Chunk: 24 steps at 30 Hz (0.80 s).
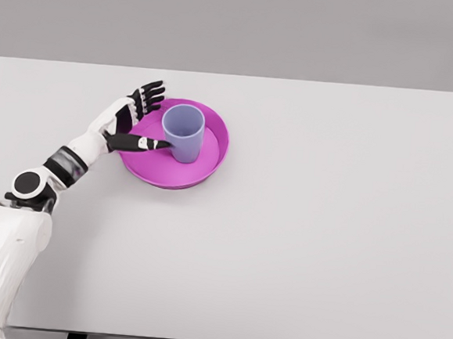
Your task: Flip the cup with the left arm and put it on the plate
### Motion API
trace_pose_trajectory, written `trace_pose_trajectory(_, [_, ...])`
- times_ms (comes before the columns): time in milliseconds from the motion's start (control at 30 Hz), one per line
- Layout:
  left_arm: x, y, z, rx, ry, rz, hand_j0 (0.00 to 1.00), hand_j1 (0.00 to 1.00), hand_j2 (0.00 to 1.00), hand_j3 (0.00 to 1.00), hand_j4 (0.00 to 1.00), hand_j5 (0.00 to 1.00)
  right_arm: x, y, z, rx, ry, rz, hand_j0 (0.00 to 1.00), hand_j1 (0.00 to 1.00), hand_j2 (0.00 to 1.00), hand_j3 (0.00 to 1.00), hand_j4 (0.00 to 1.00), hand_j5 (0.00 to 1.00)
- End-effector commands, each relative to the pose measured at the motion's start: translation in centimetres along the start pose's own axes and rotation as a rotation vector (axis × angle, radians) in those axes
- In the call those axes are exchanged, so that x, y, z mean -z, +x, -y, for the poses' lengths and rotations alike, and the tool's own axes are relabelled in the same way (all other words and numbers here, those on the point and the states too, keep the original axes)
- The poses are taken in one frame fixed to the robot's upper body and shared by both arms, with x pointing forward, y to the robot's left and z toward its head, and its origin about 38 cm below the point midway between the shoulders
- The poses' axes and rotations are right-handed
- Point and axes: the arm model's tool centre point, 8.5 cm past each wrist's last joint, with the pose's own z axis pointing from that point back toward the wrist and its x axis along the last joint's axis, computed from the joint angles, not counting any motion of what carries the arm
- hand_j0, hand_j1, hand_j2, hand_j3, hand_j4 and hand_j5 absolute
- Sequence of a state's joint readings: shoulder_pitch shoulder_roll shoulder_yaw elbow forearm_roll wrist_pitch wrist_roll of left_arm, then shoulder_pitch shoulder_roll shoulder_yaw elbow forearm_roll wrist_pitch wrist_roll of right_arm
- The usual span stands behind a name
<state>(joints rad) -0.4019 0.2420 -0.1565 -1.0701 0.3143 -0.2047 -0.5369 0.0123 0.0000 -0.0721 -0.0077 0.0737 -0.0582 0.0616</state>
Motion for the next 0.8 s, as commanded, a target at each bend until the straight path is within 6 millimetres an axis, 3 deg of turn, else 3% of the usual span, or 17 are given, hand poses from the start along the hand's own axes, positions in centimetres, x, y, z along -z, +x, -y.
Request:
trace_pose_trajectory(0, [-0.9, 0.4, -1.5, 0.013, 0.026, -0.004, 1.0, 1.0, 1.0, 1.0, 1.0, 1.0, 0.0, 0.0, 0.0, 0.0, 0.0, 0.0, 1.0, 1.0, 1.0, 1.0, 1.0, 1.0])
trace_pose_trajectory(133, [-2.1, 0.7, -3.7, 0.043, 0.057, -0.021, 1.0, 1.0, 1.0, 1.0, 1.0, 1.0, 0.0, 0.0, 0.0, 0.0, 0.0, 0.0, 1.0, 1.0, 1.0, 1.0, 1.0, 1.0])
trace_pose_trajectory(267, [-4.2, 1.9, -7.0, 0.09, 0.118, -0.025, 1.0, 1.0, 1.0, 1.0, 1.0, 1.0, 0.0, 0.0, 0.0, 0.0, 0.0, 0.0, 1.0, 1.0, 1.0, 1.0, 1.0, 1.0])
trace_pose_trajectory(333, [-6.4, 3.1, -9.8, 0.153, 0.148, -0.043, 1.0, 1.0, 1.0, 1.0, 1.0, 1.0, 0.0, 0.0, 0.0, 0.0, 0.0, 0.0, 1.0, 1.0, 1.0, 1.0, 1.0, 1.0])
trace_pose_trajectory(400, [-8.3, 3.7, -11.2, 0.227, 0.15, -0.041, 1.0, 1.0, 1.0, 1.0, 1.0, 1.0, 0.0, 0.0, 0.0, 0.0, 0.0, 0.0, 1.0, 1.0, 1.0, 1.0, 1.0, 1.0])
trace_pose_trajectory(567, [-11.1, 3.0, -12.4, 0.309, 0.115, -0.145, 1.0, 1.0, 1.0, 1.0, 1.0, 1.0, 0.0, 0.0, 0.0, 0.0, 0.0, -0.001, 1.0, 1.0, 1.0, 1.0, 1.0, 1.0])
trace_pose_trajectory(767, [-10.5, 4.0, -11.1, 0.346, 0.065, -0.12, 1.0, 1.0, 1.0, 1.0, 1.0, 1.0, 0.0, 0.0, 0.0, 0.0, 0.0, 0.0, 1.0, 1.0, 1.0, 1.0, 1.0, 1.0])
